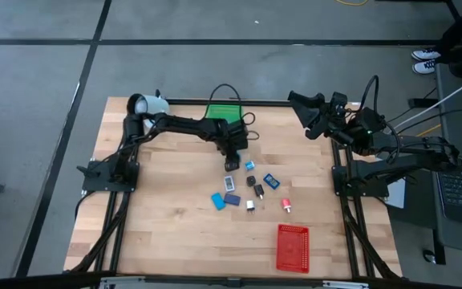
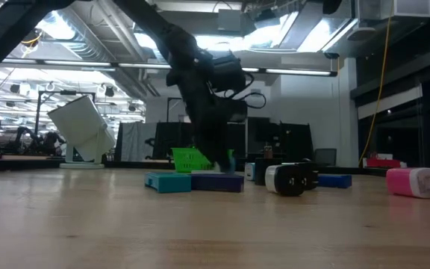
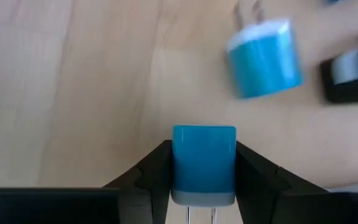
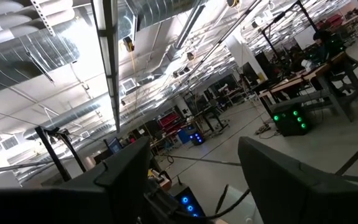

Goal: Pick & Place Office items
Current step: Put the left blue charger adapter into the green bin

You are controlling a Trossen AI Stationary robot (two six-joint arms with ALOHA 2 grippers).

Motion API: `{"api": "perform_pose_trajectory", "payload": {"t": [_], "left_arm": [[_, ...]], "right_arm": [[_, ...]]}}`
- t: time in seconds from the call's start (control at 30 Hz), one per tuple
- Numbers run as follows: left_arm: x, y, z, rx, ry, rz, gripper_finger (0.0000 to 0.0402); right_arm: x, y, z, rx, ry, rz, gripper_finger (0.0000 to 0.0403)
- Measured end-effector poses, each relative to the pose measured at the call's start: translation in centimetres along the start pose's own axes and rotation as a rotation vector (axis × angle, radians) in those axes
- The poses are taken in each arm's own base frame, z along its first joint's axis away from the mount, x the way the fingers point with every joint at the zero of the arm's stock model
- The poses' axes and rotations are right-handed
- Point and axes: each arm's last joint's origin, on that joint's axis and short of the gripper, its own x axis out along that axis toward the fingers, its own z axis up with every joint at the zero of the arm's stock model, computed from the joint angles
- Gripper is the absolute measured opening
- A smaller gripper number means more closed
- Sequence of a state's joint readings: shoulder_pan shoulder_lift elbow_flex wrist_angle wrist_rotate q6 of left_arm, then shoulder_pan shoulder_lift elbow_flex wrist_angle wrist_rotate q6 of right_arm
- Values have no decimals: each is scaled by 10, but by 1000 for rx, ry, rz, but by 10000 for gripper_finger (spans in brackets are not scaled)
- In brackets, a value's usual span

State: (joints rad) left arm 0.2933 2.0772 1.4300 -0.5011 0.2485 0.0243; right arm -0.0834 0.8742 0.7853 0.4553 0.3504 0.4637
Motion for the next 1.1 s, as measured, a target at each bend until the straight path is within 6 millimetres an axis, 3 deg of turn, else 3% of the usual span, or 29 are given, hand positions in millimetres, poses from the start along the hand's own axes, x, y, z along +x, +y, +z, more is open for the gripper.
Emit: {"api": "perform_pose_trajectory", "payload": {"t": [0.17, 0.33, 0.47, 0.6, 0.7, 0.8, 0.9, 1.1], "left_arm": [[-29, 3, 25, -55, -184, -124, 130], [-85, 11, 51, -65, -459, -92, 130], [-134, 36, 55, -104, -632, 59, 130], [-162, 75, 43, -141, -650, 230, 130], [-167, 104, 26, -178, -553, 293, 130], [-159, 122, 7, -180, -390, 324, 130], [-143, 131, -6, -143, -236, 339, 130], [-110, 141, -13, -86, -116, 305, 130]], "right_arm": [[0, 0, 0, 1, -2, 1, 251], [0, 0, 1, -2, -6, 1, 251], [0, 0, 1, -8, -10, -5, 251], [0, -1, 1, -10, -17, -17, 251], [0, -1, 1, -25, -23, -31, 251], [0, -2, 2, -34, -30, -46, 251], [0, -2, 2, -51, -35, -58, 251], [1, -5, 2, -64, -44, -91, 251]]}}
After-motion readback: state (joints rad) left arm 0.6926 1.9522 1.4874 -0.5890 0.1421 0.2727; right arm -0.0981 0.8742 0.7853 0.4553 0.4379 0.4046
